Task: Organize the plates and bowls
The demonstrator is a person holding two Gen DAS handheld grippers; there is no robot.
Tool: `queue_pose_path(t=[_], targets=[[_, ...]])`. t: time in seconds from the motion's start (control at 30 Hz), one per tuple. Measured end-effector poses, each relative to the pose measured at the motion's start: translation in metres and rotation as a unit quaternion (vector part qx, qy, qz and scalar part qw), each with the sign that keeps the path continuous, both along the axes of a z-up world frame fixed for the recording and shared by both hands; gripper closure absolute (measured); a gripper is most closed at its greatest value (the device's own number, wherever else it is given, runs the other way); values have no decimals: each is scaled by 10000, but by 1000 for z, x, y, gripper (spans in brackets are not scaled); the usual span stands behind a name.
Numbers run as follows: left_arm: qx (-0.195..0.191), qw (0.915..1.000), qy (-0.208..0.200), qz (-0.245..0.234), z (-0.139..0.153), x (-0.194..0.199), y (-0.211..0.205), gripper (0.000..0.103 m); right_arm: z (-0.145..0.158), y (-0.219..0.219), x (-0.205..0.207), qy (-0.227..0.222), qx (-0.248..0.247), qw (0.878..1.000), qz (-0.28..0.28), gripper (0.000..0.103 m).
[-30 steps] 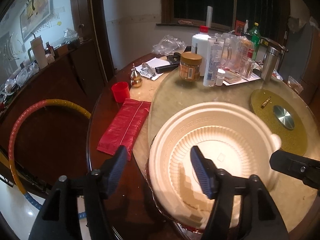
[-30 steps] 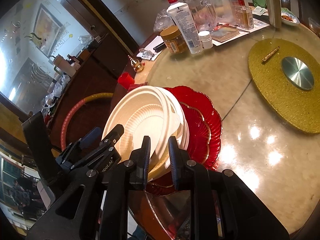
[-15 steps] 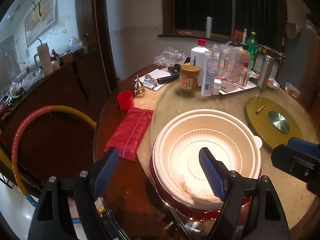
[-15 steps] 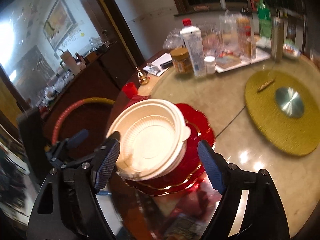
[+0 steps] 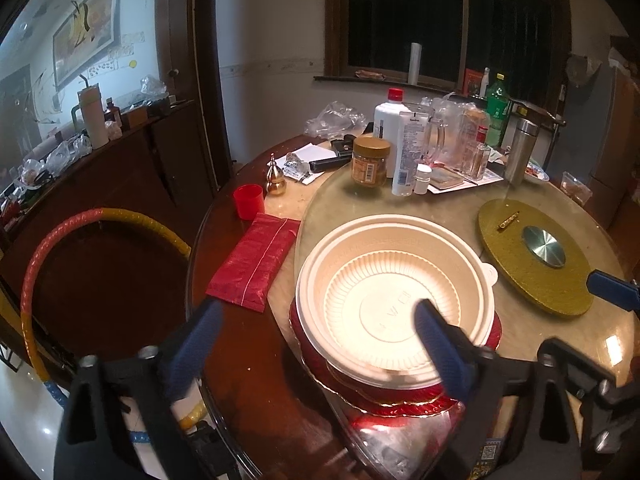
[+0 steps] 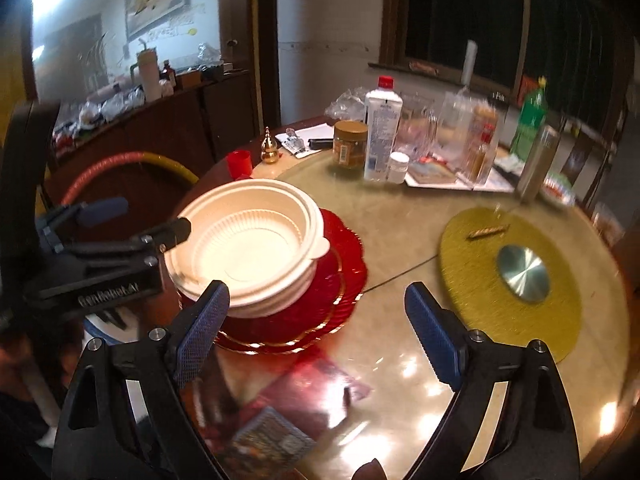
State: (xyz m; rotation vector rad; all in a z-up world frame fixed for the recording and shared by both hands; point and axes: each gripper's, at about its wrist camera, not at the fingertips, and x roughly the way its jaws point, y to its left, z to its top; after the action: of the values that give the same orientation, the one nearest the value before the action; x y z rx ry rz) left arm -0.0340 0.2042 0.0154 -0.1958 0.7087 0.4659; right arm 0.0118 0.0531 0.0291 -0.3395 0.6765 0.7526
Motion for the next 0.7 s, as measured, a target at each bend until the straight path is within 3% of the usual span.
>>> queue_pose_path(t=[0.23, 0.6, 0.7], targets=[[-58, 10000, -32, -39, 1, -2, -7, 0, -9, 1, -9, -142, -243, 9994, 224, 13], [-284, 9990, 71, -331, -6, 4, -17, 0, -15, 2, -8, -150, -392, 9990, 132, 13], [-196, 9994, 21, -298, -5, 4, -20, 0, -17, 2, -8, -133, -422, 9989, 122, 13]])
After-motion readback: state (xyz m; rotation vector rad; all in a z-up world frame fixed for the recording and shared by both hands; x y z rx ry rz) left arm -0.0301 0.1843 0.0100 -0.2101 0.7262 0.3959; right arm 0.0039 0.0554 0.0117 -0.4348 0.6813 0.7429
